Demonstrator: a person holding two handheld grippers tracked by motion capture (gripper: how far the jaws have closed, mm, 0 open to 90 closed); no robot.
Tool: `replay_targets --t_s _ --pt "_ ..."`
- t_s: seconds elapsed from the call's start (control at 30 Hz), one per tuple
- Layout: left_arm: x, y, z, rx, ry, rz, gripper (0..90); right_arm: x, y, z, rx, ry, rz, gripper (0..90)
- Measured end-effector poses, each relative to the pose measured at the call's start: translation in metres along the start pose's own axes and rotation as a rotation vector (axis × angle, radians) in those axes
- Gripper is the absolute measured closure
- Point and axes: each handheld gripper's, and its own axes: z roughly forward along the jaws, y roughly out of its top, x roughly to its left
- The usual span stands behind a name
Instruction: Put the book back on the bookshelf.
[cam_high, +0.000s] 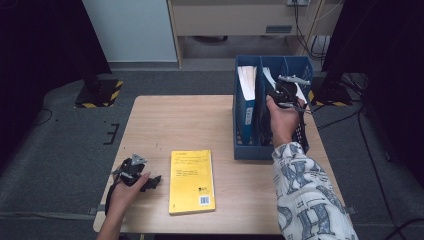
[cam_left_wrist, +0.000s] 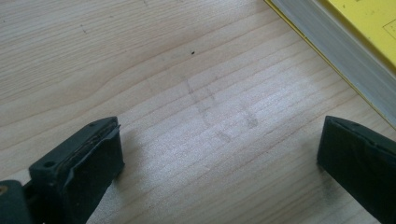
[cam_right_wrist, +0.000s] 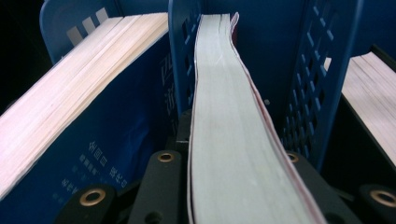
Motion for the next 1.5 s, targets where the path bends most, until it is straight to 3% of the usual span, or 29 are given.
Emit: replay_targets --t_s 0.4,0.8,1.0,1.5 --pt "0.0 0.0 0.0 -0.002 -0.001 0.0 0.0 0.006 -0.012 -0.014 0.037 0.004 -0.036 72.3" --pt "-0.001 0.0 0.0 -0.003 -0.001 0.001 0.0 0.012 -0.021 -0.02 0.025 0.013 -0.035 70.5" --pt "-0.001 0.0 0.0 -0.002 -0.001 0.001 0.0 0.012 -0.018 -0.022 0.029 0.034 -0.016 66.0" --pt "-0.001 0.0 0.001 -0.006 -0.001 -0.003 0.0 0.012 0.004 -0.021 0.078 0.061 -0.031 64.0"
